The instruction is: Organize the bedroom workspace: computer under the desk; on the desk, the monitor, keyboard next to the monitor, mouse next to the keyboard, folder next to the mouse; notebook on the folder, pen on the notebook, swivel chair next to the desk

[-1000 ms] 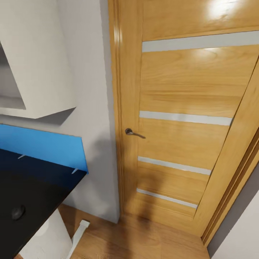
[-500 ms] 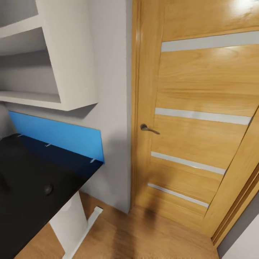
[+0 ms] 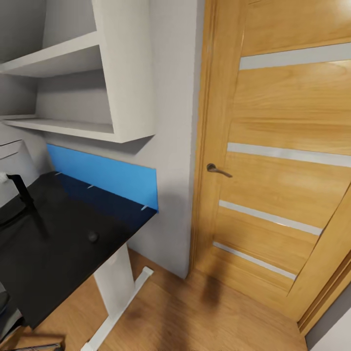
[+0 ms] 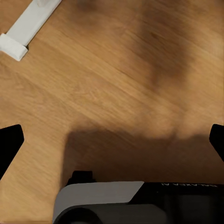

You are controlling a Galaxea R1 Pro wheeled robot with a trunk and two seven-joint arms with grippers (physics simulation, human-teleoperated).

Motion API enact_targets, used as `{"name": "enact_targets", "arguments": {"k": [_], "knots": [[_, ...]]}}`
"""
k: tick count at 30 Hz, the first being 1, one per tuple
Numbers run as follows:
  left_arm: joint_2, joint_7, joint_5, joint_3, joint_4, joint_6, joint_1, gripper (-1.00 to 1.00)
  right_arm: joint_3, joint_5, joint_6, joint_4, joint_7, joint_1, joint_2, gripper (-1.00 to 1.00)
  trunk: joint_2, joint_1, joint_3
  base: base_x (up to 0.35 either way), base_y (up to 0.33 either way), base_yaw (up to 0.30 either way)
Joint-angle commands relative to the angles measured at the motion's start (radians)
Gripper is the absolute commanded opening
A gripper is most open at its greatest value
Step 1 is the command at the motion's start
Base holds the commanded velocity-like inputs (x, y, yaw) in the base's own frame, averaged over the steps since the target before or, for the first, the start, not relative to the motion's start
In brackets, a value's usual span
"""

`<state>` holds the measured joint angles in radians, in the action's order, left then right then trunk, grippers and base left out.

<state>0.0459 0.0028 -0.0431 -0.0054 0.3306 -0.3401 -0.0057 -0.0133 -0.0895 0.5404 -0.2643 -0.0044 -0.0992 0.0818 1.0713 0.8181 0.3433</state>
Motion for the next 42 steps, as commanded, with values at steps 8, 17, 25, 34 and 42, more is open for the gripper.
{"name": "enact_targets", "arguments": {"k": [8,17,25,34,42], "knots": [[-0.003,0.003,-0.004,0.002,-0.001,-0.004,-0.001,1.0,0.001,-0.036,0.003,0.008,0.002,-0.001,-0.001,1.0,0.001,0.0,0.001,-0.006,0.0,0.033],[-0.002,0.003,-0.004,0.002,-0.001,-0.005,0.0,1.0,0.001,-0.038,0.003,0.008,0.0,-0.001,-0.001,1.0,0.001,0.0,0.001,0.0,0.0,0.252],[-0.001,0.001,-0.005,0.001,-0.001,-0.001,0.0,1.0,0.001,-0.038,0.003,0.008,-0.001,-0.001,-0.001,1.0,0.001,0.0,0.006,0.0,0.0,0.257],[-0.004,0.004,-0.01,0.006,-0.002,-0.001,0.0,1.0,0.002,-0.038,0.003,0.006,-0.001,-0.001,-0.003,1.0,0.001,0.0,0.014,0.133,0.107,0.233],[-0.004,-0.001,-0.006,0.001,-0.002,-0.004,0.0,1.0,0.004,-0.038,0.003,0.007,-0.001,-0.001,-0.009,1.0,0.001,0.0,0.021,0.095,0.085,0.228]]}}
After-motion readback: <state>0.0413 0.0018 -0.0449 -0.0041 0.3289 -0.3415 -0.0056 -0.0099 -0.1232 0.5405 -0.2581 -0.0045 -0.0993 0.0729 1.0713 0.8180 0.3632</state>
